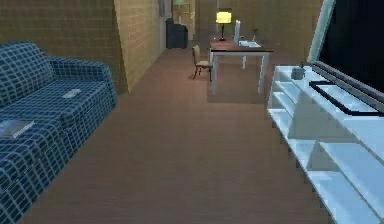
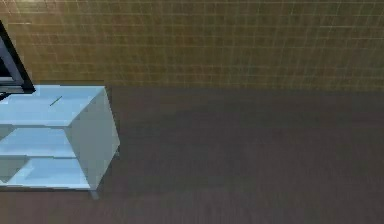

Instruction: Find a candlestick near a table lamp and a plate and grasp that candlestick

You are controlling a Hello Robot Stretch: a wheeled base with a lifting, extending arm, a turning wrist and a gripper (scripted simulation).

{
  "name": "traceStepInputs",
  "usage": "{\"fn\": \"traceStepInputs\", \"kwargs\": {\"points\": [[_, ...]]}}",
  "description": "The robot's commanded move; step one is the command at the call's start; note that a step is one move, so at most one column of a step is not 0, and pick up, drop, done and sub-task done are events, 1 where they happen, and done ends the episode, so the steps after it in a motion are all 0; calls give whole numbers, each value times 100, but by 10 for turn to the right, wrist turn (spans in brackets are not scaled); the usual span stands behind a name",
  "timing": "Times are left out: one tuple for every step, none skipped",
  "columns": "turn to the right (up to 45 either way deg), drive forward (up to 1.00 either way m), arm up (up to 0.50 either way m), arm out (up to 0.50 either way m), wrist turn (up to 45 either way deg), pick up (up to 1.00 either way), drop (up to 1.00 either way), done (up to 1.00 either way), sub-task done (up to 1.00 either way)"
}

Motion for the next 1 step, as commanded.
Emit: {"fn": "traceStepInputs", "kwargs": {"points": [[0, 100, 0, 0, 0, 0, 0, 0, 0]]}}
